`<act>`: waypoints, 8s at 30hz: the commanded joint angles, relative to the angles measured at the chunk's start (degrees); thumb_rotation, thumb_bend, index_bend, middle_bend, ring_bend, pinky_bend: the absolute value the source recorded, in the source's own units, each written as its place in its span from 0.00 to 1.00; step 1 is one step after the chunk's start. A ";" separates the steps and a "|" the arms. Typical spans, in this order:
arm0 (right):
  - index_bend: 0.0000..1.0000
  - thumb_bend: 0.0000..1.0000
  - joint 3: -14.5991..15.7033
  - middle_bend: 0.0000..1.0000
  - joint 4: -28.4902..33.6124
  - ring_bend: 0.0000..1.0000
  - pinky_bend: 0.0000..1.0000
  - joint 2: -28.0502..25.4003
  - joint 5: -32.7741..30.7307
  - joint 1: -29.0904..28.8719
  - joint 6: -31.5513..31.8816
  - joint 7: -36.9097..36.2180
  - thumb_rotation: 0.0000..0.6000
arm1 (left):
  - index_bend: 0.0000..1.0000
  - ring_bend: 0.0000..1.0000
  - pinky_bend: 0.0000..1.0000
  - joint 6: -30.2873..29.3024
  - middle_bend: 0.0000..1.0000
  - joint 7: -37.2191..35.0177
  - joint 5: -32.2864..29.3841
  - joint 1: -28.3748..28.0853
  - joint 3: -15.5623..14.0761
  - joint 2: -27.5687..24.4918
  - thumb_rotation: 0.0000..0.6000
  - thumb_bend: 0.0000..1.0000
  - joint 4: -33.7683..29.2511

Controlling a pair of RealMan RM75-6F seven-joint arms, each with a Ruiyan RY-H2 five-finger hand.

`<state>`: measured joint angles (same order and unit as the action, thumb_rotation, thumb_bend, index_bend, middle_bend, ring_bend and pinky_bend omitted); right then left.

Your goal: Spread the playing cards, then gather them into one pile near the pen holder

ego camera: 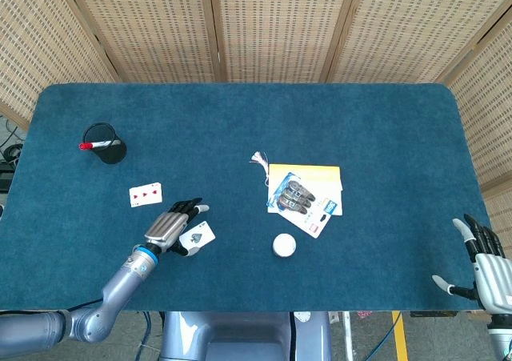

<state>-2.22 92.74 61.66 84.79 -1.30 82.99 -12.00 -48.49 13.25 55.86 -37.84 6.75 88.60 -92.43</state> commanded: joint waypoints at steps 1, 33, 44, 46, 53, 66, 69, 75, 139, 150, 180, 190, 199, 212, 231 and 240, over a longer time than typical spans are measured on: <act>0.06 0.16 0.02 0.00 -0.01 0.00 0.00 -0.03 0.03 0.00 -0.02 -0.08 1.00 | 0.11 0.00 0.00 1.38 0.00 -3.05 1.61 0.32 -0.44 -0.56 1.00 0.27 -1.16; 0.06 0.16 0.10 0.00 0.06 0.00 0.00 -0.11 0.00 -0.01 -0.12 -0.11 1.00 | 0.11 0.00 0.00 7.80 0.00 -30.89 18.84 1.27 -2.52 1.54 1.00 0.26 6.36; 0.06 0.16 0.11 0.00 0.03 0.00 0.00 -0.11 0.03 -0.01 -0.11 -0.16 1.00 | 0.11 0.00 0.00 7.96 0.00 -33.49 22.02 0.59 -3.95 1.39 1.00 0.26 5.25; 0.06 0.16 0.12 0.00 0.01 0.00 0.00 -0.10 0.03 0.01 -0.09 -0.20 1.00 | 0.11 0.00 0.00 8.33 0.00 -33.88 22.61 0.27 -4.34 1.14 1.00 0.26 4.94; 0.06 0.16 0.13 0.00 -0.01 0.00 0.00 -0.10 0.04 0.01 -0.10 -0.19 1.00 | 0.11 0.00 0.00 6.69 0.00 -33.95 24.92 0.17 -5.05 0.09 1.00 0.25 3.50; 0.06 0.16 0.16 0.00 0.03 0.00 0.00 -0.12 0.05 0.01 -0.13 -0.12 1.00 | 0.23 0.00 0.00 -0.56 0.00 -9.88 13.75 2.41 -3.55 -0.14 1.00 0.16 3.10; 0.06 0.16 0.17 0.00 0.03 0.00 0.00 -0.11 0.03 0.01 -0.14 -0.03 1.00 | 0.28 0.00 0.00 -2.06 0.00 -3.77 8.53 2.60 -3.23 0.79 1.00 0.17 2.06; 0.06 0.16 0.17 0.00 0.05 0.00 0.00 -0.14 0.01 0.00 -0.19 -0.09 1.00 | 0.30 0.00 0.00 -5.16 0.00 4.72 2.07 2.29 -2.98 2.32 1.00 0.17 0.79; 0.06 0.16 0.30 0.00 0.02 0.00 0.00 -0.32 0.15 -0.04 -0.35 -0.74 1.00 | 0.61 0.00 0.00 -10.18 0.00 12.72 -2.07 2.81 -2.58 7.68 1.00 0.23 3.86; 0.06 0.16 0.34 0.00 0.04 0.00 0.00 -0.38 0.15 -0.07 -0.44 -0.77 1.00 | 0.61 0.00 0.00 -10.19 0.00 12.75 -1.56 2.62 -1.90 6.39 1.00 0.22 3.65; 0.06 0.16 0.19 0.00 0.32 0.00 0.00 -0.19 -0.42 -0.11 -0.59 0.63 1.00 | 0.61 0.00 0.00 -2.17 0.00 3.73 -4.97 0.12 3.57 -1.33 1.00 0.21 12.83; 0.06 0.16 0.10 0.00 0.56 0.00 0.00 -0.17 -0.78 -0.20 -0.83 1.51 1.00 | 0.61 0.00 0.00 1.39 0.00 -1.87 -5.43 -0.38 4.79 -0.10 1.00 0.21 21.16; 0.06 0.16 0.03 0.00 0.68 0.00 0.00 -0.13 -0.95 -0.18 -0.82 1.88 1.00 | 0.61 0.00 0.00 3.87 0.00 -5.17 -3.63 -0.62 4.47 1.00 1.00 0.21 26.44; 0.06 0.16 -0.02 0.00 0.69 0.00 0.00 -0.12 -0.99 -0.16 -0.79 1.85 1.00 | 0.61 0.00 0.00 4.86 0.00 -5.73 -2.53 -0.90 4.01 2.42 1.00 0.21 29.86; 0.06 0.16 -0.04 0.00 0.82 0.00 0.00 -0.15 -1.07 -0.16 -0.86 2.04 1.00 | 0.41 0.00 0.00 4.94 0.00 -4.05 -2.86 -1.10 3.99 2.87 1.00 0.18 31.06; 0.06 0.16 -0.04 0.00 0.80 0.00 0.00 -0.16 -1.05 -0.15 -0.86 1.92 1.00 | 0.29 0.00 0.00 4.63 0.00 -3.26 -3.30 -1.09 4.15 2.63 1.00 0.18 30.53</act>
<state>-2.25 93.54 61.50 83.74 -1.45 82.12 -10.09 -43.86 9.98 52.57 -38.93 10.90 91.25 -61.89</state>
